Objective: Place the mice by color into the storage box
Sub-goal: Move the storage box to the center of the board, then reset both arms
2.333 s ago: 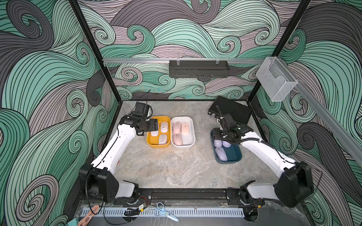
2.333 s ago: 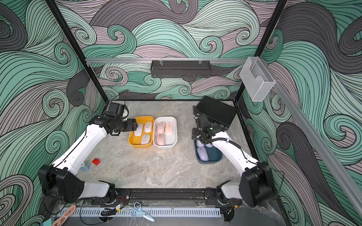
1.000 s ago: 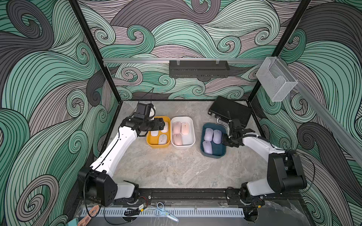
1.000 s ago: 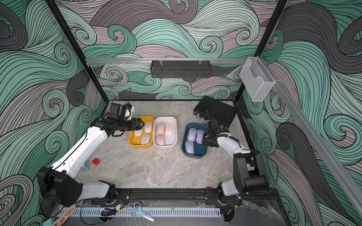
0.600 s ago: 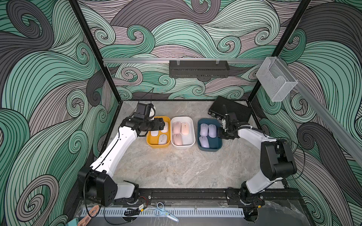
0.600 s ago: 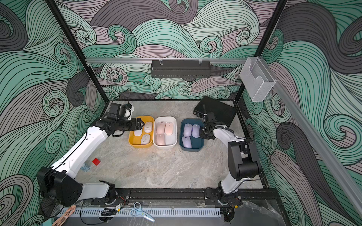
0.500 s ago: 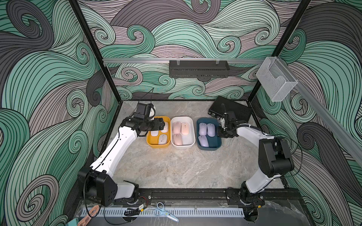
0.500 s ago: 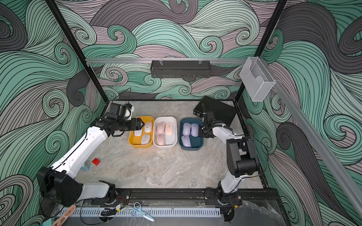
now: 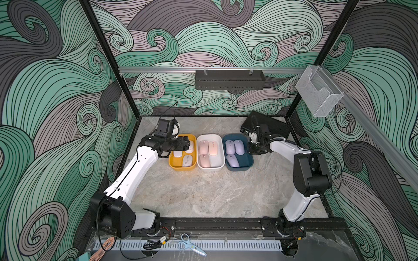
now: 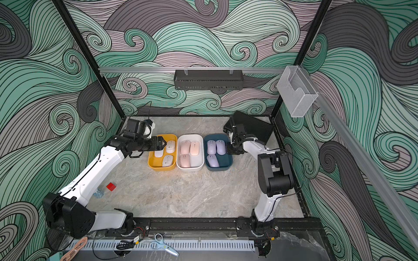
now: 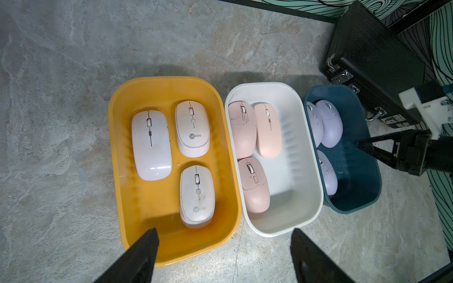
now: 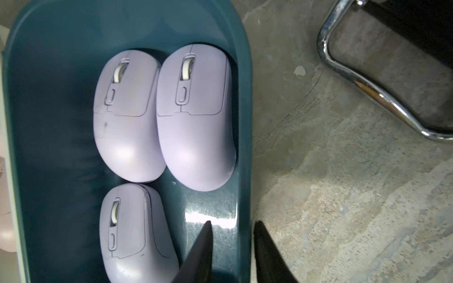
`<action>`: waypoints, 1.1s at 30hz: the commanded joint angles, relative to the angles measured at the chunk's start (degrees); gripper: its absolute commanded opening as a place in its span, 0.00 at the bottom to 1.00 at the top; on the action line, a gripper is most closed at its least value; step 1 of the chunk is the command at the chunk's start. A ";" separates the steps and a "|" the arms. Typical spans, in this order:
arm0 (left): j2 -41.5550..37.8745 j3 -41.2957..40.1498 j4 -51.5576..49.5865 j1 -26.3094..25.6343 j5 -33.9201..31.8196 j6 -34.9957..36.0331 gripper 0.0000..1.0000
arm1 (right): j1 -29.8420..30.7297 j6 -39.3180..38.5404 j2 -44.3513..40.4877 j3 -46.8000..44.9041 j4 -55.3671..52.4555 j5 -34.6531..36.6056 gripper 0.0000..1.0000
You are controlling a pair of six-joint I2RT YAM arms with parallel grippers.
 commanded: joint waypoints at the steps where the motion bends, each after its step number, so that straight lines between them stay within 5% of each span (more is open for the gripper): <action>1: -2.62 0.03 0.63 -0.36 -4.07 0.93 0.85 | 0.32 0.95 -3.40 0.56 -0.79 0.33 0.56; 2: -3.15 0.52 0.39 -0.43 -5.40 0.75 0.98 | 0.30 1.29 -4.31 0.94 -0.88 0.68 0.60; 7: -8.10 2.47 -0.58 -1.12 -13.62 1.17 0.99 | 0.30 3.06 -12.84 2.75 -2.01 6.40 0.80; 11: -13.04 -0.55 2.71 -7.22 -32.04 1.08 0.99 | 0.92 4.58 -23.13 -0.30 2.74 10.90 0.84; 12: -14.19 -1.56 3.10 -8.36 -36.48 -0.84 0.99 | 2.33 4.69 -26.04 -2.49 6.01 13.63 0.99; 14: -17.25 -6.17 7.99 -8.97 -43.09 -4.44 0.98 | 6.62 7.89 -30.88 -9.21 14.66 24.90 0.99; 16: -20.96 -14.88 21.35 -8.43 -50.81 -5.68 0.99 | 12.24 -9.00 -30.76 -16.31 26.90 29.59 0.99; 19: -21.99 -30.05 45.92 -2.96 -48.09 1.95 0.98 | 9.46 -7.14 -28.34 -17.08 26.27 27.12 0.99; 21: -19.86 -34.66 51.08 1.14 -46.62 2.60 0.98 | 6.52 -4.93 -29.42 -19.31 28.76 26.30 0.99; 24: -14.81 -39.99 60.98 4.11 -47.11 12.34 0.98 | 2.59 -11.69 -31.96 -26.66 40.12 21.83 0.99; 29: -2.66 -40.68 66.06 6.76 -44.28 12.54 0.99 | -1.30 -16.18 -30.10 -32.72 44.63 14.37 0.99; 33: 1.10 -46.65 78.16 8.36 -40.21 13.90 0.98 | -4.00 -15.18 -28.29 -40.21 54.71 16.28 0.99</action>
